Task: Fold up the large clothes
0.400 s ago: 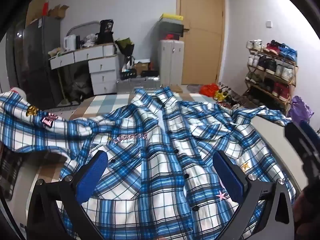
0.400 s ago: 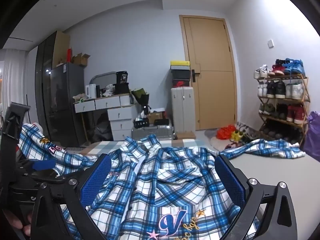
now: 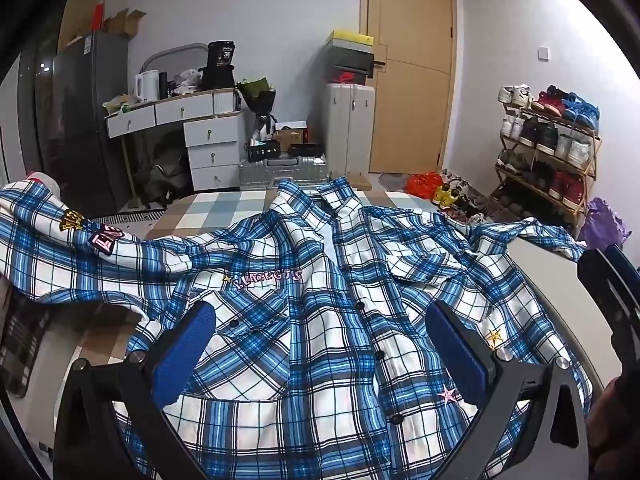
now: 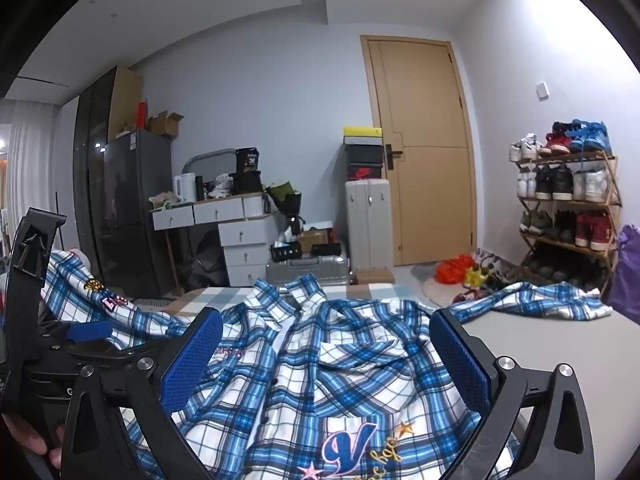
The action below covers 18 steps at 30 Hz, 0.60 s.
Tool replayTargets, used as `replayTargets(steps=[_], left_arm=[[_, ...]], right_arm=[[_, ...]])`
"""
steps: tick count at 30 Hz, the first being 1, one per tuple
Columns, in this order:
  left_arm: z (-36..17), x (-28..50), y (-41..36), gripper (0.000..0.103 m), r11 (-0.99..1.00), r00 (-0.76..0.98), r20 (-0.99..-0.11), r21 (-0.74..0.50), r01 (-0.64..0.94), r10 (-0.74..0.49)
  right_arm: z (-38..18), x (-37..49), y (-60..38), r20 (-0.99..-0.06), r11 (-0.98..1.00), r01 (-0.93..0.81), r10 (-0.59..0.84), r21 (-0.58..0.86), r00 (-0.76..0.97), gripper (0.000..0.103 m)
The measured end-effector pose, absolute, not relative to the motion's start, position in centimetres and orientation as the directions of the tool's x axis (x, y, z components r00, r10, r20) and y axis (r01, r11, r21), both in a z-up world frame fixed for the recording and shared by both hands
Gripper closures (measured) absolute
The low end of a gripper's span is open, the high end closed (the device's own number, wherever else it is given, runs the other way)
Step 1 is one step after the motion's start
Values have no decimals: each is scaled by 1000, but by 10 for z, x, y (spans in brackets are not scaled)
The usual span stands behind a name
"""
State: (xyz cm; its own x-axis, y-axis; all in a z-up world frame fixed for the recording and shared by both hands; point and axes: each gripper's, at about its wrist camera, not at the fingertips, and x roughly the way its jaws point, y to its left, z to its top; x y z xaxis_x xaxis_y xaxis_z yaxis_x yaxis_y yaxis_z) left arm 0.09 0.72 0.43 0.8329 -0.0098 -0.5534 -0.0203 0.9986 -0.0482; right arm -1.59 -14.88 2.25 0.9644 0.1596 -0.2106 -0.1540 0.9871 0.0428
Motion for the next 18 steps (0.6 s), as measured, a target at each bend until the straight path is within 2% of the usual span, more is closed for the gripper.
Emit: replayTargets(steps=[18], left_arm=[[2,-1,3,1,1000,841,-540,-28,-2,-13]], right_arm=[[18,-20,-154,-203,987,-147,156,59,967,0]])
